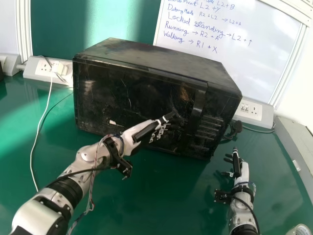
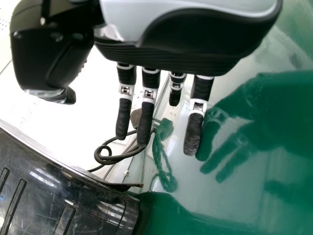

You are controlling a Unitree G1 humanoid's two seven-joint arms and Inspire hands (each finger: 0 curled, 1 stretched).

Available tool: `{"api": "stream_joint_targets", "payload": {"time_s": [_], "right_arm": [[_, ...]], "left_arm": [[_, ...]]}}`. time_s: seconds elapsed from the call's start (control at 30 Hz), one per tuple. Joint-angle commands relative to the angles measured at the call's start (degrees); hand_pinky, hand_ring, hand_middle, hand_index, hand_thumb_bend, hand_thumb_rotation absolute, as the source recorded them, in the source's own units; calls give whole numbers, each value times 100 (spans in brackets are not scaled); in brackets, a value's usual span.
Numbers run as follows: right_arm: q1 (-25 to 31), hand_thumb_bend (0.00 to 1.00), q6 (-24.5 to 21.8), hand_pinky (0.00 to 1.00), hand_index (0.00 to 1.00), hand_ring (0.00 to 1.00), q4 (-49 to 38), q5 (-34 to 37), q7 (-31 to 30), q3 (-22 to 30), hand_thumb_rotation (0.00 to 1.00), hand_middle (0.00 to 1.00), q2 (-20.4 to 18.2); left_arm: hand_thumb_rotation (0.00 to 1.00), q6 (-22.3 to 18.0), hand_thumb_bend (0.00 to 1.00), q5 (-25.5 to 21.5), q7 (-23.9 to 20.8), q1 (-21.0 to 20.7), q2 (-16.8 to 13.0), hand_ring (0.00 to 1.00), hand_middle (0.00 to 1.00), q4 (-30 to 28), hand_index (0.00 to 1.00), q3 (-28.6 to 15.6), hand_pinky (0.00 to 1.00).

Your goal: Open the door of oven

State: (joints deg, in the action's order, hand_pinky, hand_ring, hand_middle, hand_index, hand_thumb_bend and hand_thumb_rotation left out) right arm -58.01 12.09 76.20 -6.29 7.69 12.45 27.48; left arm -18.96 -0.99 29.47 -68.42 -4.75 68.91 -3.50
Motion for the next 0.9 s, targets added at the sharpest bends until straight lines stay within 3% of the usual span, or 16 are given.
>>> {"api": "stream_joint_targets", "payload": {"time_s": [0.0,0.13,0.2,0.4,0.7,0.87], "right_arm": [[25,67,-36,40,64,51,53,-2,-27,-14,98,65,14],[22,66,-52,39,65,52,55,-20,-18,-35,97,65,18],[13,66,-74,39,65,52,56,-13,-1,-31,97,65,14],[15,66,-54,39,65,52,51,-8,-5,-34,98,65,7],[19,64,-57,40,66,52,54,33,8,2,97,65,-16],[32,64,-14,40,65,52,43,-13,29,-42,98,65,-24]], "left_arm": [[97,-47,100,97,-73,-98,61,100,100,115,97,55,95],[97,-113,100,137,-135,-111,73,100,100,211,97,69,93],[98,-137,100,170,-189,-117,75,100,100,247,97,77,98],[97,-28,100,158,-238,-162,120,100,100,310,96,55,100],[98,68,100,89,-138,-199,184,99,100,385,96,-10,85],[97,165,100,16,-126,-262,242,98,100,400,95,-91,88]]}}
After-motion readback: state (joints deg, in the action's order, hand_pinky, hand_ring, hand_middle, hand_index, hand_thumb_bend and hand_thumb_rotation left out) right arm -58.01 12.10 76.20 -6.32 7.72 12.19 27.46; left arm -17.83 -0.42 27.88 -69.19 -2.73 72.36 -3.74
